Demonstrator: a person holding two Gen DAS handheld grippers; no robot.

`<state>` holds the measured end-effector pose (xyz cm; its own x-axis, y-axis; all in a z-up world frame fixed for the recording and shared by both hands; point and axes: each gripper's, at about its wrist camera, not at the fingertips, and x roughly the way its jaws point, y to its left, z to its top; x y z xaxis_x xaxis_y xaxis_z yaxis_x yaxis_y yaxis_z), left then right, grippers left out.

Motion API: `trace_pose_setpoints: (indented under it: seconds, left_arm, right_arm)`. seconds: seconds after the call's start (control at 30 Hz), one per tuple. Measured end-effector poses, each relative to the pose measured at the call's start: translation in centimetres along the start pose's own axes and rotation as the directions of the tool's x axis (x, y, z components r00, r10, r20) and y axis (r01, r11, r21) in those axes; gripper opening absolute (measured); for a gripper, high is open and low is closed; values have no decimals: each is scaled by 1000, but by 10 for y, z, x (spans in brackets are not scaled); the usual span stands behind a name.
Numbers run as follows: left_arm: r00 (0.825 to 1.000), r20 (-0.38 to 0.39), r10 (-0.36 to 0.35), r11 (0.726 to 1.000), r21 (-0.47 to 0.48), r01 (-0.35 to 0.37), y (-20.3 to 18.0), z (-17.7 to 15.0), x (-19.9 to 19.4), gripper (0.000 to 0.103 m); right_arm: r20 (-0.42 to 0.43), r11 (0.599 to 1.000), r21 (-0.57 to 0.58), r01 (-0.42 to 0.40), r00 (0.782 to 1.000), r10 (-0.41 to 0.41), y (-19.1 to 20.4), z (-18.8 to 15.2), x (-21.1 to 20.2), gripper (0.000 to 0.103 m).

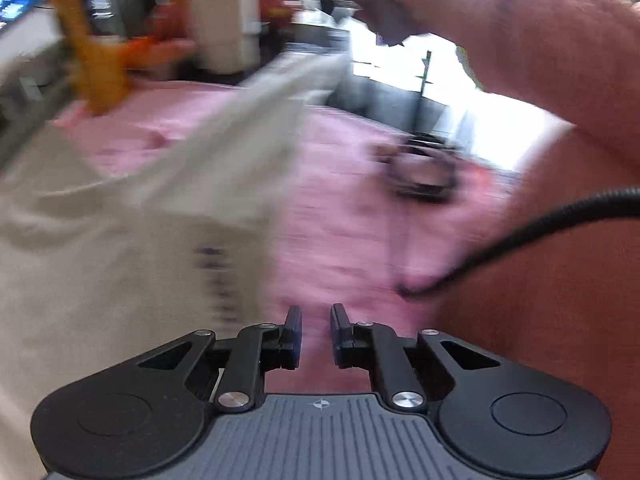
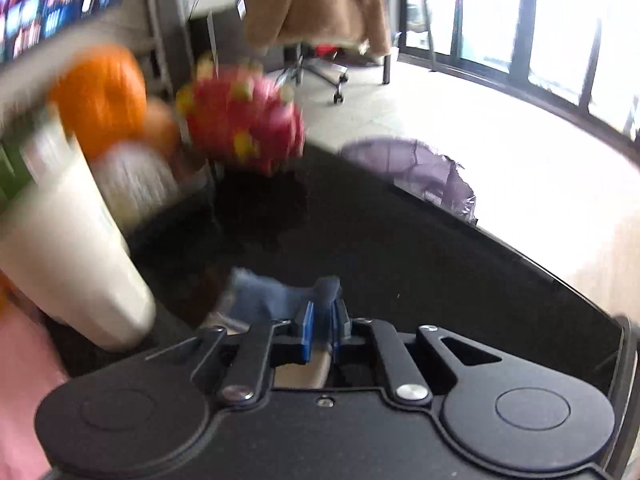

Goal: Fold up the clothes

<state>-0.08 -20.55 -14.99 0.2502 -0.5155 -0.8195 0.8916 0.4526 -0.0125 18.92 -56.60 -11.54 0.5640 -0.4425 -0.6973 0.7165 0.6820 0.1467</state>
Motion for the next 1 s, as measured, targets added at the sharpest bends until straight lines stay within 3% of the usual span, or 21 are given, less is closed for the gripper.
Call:
trace_pose_setpoints:
  seconds: [0.03,0.13,0.27,0.37,0.43,0.5,0.57,0.6,0.63,0.7,0.8,0.9,1.0]
  left_arm:
    - [999,2,-41,999,7,41,-6,-2,-7,24]
    - [1000,20,-12,1000,19,12,-11,-14,-36,26]
    - [995,67,72,995,-69,-67,11,-35,-89,31]
    - [973,91,214,968,-153,-198,35,-57,-121,33]
    - [947,80,312,926,-248,-285,58,-71,-130,34]
    - [927,61,369,871,-372,-322,81,-79,-127,34]
    - [929,61,366,826,-480,-294,100,-81,-116,30]
    - [934,69,351,827,-491,-275,101,-76,-108,29]
    - [939,78,336,827,-501,-255,103,-71,-101,28]
    - [949,114,295,863,-459,-213,93,-59,-87,28]
    - [958,140,250,910,-371,-184,75,-42,-59,23]
    - [971,122,205,941,-298,-161,59,-43,-39,17]
    - [983,83,166,959,-247,-141,48,-54,-32,15]
  right_arm:
    - [16,999,33,-32,999,32,-2,4,-18,11]
    - [45,969,123,-215,977,211,-3,8,-82,18]
    - [58,879,97,-466,885,463,9,-19,-167,35]
    - [-32,816,48,-576,816,578,24,-55,-202,39]
    - [-129,810,40,-585,801,584,35,-85,-201,42]
    - [-232,812,34,-582,786,573,47,-116,-195,50]
    - [-332,814,29,-580,763,555,58,-147,-189,50]
    - [-365,817,19,-576,757,542,64,-161,-187,46]
    - [-382,823,-7,-568,762,523,69,-173,-183,42]
    - [-385,823,-124,-555,791,476,83,-188,-184,13]
    - [-366,780,-282,-559,814,451,98,-202,-187,12]
    - [-381,737,-392,-550,827,415,107,-212,-179,12]
    - [-421,743,-429,-513,842,338,103,-219,-171,8]
